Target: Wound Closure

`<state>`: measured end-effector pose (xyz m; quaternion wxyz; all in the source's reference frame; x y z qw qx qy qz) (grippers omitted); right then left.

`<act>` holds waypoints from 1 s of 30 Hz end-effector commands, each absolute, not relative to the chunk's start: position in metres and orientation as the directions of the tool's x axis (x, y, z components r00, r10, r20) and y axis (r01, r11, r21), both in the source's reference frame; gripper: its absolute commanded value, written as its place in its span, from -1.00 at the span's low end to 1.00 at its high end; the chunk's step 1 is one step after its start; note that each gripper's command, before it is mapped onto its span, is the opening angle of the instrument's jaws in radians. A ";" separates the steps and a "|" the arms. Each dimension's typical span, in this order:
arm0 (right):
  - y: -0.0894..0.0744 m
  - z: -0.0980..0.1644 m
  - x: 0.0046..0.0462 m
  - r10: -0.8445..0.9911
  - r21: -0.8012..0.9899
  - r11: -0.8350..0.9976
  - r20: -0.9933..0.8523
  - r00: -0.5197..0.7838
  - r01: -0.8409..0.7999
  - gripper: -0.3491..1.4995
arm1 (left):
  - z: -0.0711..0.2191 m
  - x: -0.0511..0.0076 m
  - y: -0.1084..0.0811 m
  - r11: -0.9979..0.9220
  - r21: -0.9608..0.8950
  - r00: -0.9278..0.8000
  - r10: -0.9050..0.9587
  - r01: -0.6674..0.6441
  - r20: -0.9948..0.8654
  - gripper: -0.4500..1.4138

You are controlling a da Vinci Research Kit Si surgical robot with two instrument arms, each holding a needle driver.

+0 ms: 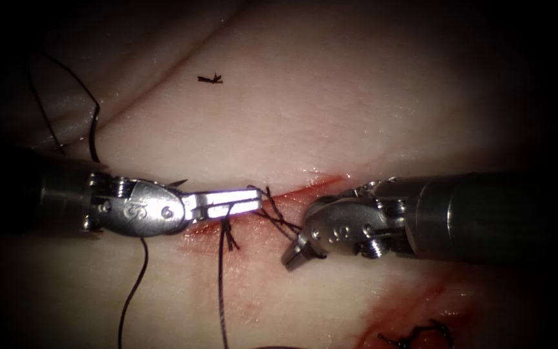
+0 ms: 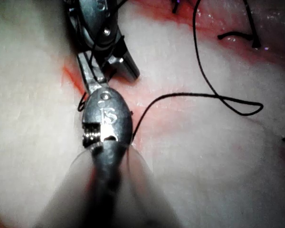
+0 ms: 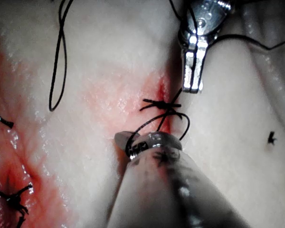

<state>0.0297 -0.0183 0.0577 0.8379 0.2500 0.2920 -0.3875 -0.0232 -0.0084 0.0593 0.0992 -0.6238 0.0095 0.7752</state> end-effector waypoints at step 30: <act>-0.010 0.058 0.0299 -0.040 0.247 0.755 -0.907 0.418 0.608 -1.00 | 0.059 -0.0311 -0.021 -0.994 -0.108 -0.310 0.101 0.005 -0.945 -1.00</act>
